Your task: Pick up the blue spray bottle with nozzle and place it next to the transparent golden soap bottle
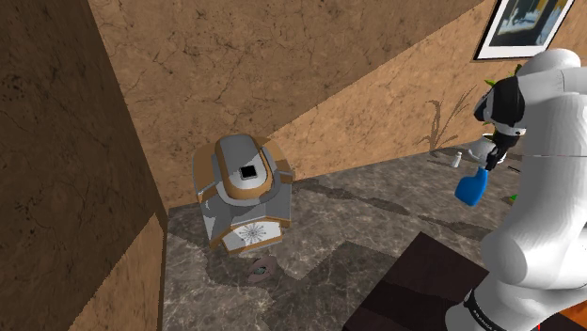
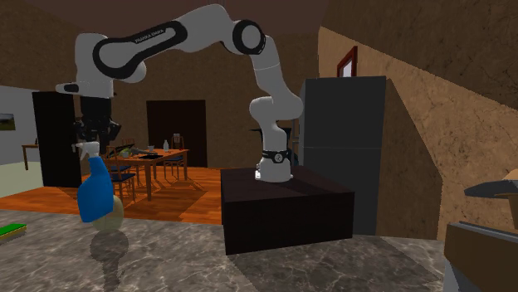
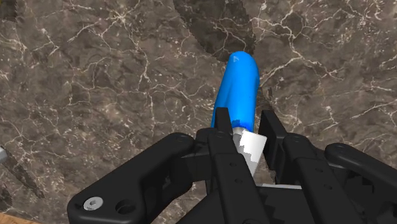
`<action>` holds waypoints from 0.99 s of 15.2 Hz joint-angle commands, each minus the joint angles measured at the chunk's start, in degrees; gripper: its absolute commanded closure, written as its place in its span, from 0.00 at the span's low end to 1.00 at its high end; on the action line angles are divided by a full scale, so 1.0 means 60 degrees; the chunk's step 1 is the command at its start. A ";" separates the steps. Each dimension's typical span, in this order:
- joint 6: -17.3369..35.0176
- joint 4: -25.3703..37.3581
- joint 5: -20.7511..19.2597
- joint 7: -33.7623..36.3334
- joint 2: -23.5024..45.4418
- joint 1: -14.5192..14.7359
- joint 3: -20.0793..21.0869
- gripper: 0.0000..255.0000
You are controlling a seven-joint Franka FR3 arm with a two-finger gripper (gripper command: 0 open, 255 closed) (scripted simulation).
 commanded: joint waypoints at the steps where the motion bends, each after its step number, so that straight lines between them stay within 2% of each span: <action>1: 0.0200 -0.0104 0.0092 -0.0056 0.0107 -0.0036 0.0061 1.00; 15: 0.1444 -0.0420 0.0847 -0.0465 0.1143 -0.0438 0.0653 1.00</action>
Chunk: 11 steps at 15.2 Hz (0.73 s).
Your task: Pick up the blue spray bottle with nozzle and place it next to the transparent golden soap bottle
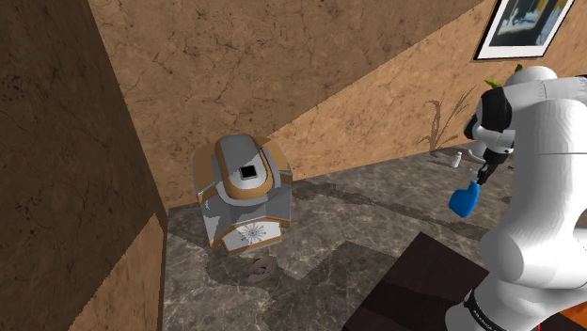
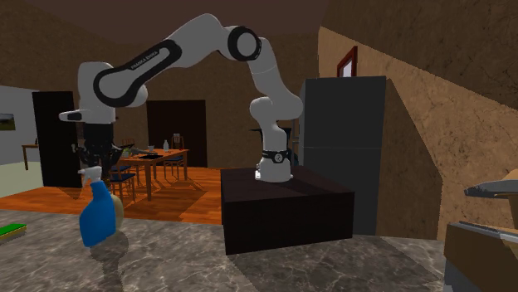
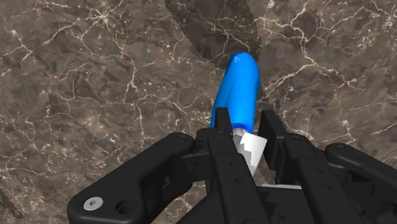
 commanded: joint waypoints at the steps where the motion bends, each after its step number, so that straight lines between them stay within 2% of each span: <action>1: 0.0181 -0.0030 0.0114 -0.0073 0.0156 -0.0072 0.0095 1.00; 11: 0.0928 0.0022 0.0623 -0.0343 0.0980 -0.0417 0.0579 1.00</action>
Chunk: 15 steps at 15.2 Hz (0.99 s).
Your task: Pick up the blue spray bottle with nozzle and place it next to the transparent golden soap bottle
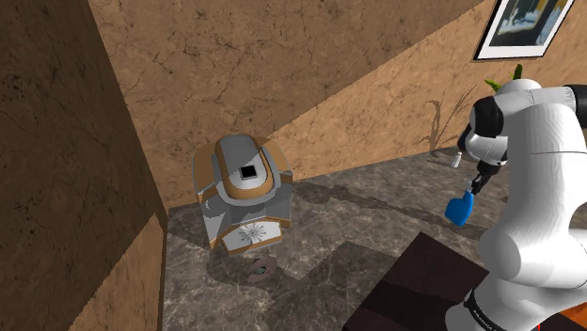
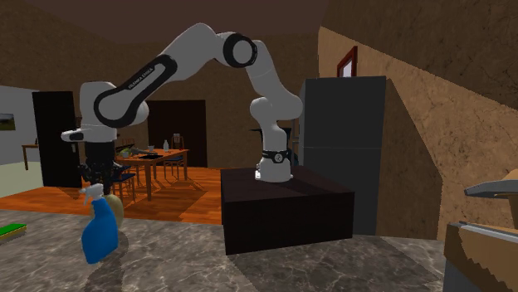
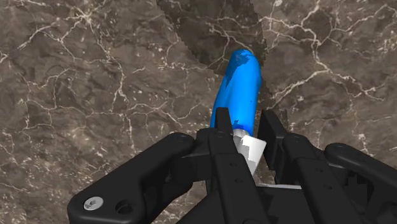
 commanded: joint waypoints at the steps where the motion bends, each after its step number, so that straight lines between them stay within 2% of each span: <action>1: 0.0084 -0.0012 0.0049 -0.0040 0.0066 -0.0038 0.0044 1.00; 7: 0.0084 -0.0011 0.0049 -0.0040 0.0066 -0.0038 0.0044 1.00; 8: 0.0084 -0.0011 0.0049 -0.0040 0.0067 -0.0038 0.0044 0.00; 13: 0.0084 -0.0010 0.0050 -0.0039 0.0068 -0.0039 0.0045 0.00; 15: -0.0275 -0.0116 -0.0217 0.0115 -0.0404 0.0186 -0.0222 0.00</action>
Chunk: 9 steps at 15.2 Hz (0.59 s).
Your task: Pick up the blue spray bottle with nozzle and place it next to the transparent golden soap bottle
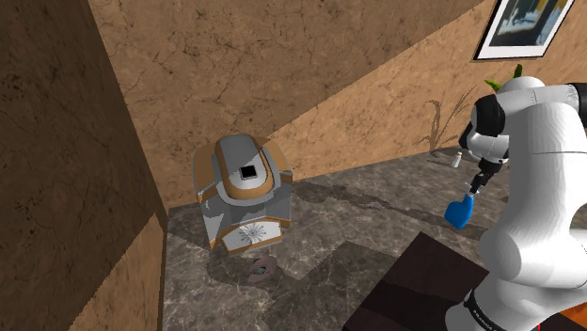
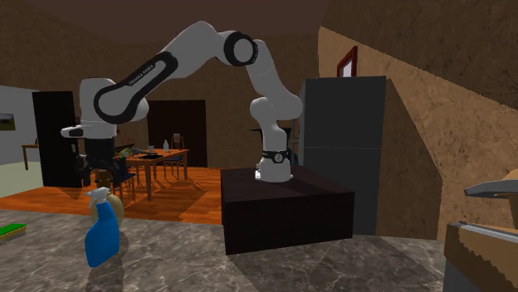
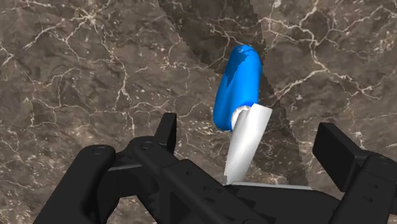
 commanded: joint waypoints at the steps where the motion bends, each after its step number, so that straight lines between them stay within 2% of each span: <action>1: -0.0317 -0.0120 -0.0253 0.0163 -0.0446 0.0234 -0.0245 0.00; 9: -0.0469 -0.0136 -0.0364 0.0228 -0.0622 0.0319 -0.0346 0.00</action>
